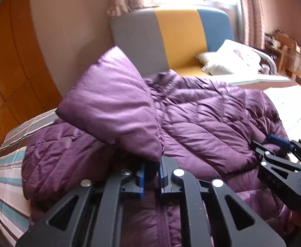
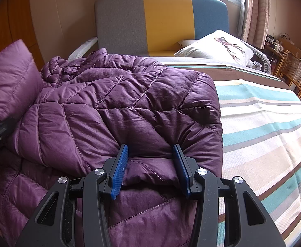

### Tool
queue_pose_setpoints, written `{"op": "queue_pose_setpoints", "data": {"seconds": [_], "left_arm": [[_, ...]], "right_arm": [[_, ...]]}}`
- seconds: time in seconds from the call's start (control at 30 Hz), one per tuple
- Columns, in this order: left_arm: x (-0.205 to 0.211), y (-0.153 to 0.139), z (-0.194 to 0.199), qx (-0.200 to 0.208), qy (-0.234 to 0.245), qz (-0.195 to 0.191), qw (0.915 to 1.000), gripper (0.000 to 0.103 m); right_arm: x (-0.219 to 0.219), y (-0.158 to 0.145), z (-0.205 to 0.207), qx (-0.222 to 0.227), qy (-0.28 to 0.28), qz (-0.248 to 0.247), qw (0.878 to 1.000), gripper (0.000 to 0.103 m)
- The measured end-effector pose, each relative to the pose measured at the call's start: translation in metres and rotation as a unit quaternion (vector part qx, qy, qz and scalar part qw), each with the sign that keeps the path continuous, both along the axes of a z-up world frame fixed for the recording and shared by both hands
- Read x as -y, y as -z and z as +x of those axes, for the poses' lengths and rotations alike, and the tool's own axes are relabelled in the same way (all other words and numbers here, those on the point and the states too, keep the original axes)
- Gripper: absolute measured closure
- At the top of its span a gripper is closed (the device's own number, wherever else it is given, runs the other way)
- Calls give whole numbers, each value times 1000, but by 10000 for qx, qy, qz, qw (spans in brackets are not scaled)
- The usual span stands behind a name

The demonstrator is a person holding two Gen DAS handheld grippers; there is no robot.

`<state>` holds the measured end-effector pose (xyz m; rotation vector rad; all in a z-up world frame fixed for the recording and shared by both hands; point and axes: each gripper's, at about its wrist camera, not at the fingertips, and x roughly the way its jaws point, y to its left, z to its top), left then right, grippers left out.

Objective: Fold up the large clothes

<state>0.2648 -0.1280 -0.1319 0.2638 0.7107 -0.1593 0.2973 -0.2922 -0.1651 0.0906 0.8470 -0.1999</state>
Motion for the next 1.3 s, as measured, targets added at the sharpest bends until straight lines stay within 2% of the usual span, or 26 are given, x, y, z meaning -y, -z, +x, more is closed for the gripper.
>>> {"op": "queue_pose_setpoints", "data": {"seconds": [0.1, 0.27, 0.33, 0.37, 0.43, 0.57, 0.63, 0.73, 0.8, 0.9, 0.93, 1.0, 1.1, 1.17, 1.27, 1.3], "left_arm": [[7, 5, 2, -132, 245, 24, 9996, 66], [18, 11, -1, -186, 629, -49, 9978, 64], [21, 13, -1, -227, 742, -76, 9970, 59], [20, 14, -1, -294, 828, -158, 9960, 56], [20, 13, -2, -385, 1083, -468, 9923, 43], [7, -2, -12, -298, 1475, -1186, 9815, 35], [-3, -11, -21, -168, 1482, -1347, 9796, 30], [-26, -25, -30, 51, 1375, -1408, 9804, 28], [-44, -31, -31, 208, 1132, -1315, 9846, 28], [-76, -33, -21, 296, 400, -1010, 9936, 28], [-89, -32, -16, 275, -1, -829, 9962, 28], [-113, -30, -9, 239, -680, -655, 9953, 29], [-155, -26, -3, 161, -1405, -835, 9864, 30], [-167, -19, 2, 89, -1556, -836, 9842, 32], [-164, 2, 21, -226, -1420, -627, 9876, 43], [-158, 8, 29, -357, -1344, -599, 9885, 50]], "right_arm": [[0, 0, 0, 1, 0, 4, 10000, 58], [-1, 0, 1, 1, 2, -1, 10000, 58], [0, 0, 1, 4, 3, 4, 10000, 58], [0, 0, 1, 4, 4, 9, 10000, 58], [0, 0, 1, 5, 6, 6, 10000, 58], [-1, 0, 2, 15, 9, 25, 10000, 58], [0, 0, 1, 19, 10, 29, 10000, 58], [-1, 0, 1, 22, 11, 17, 10000, 58], [-1, 0, 2, 24, 11, 19, 10000, 58], [-1, 0, 1, 20, 13, -6, 10000, 58], [-1, 0, 1, 18, 13, -13, 10000, 58], [-2, 0, 3, 12, 14, -35, 10000, 58], [-2, 0, 3, 12, 19, -68, 10000, 58], [-4, 1, 3, 13, 20, -79, 10000, 58], [-4, 1, 3, 13, 21, -88, 10000, 58], [-5, 0, 3, 16, 21, -94, 10000, 58]]}}
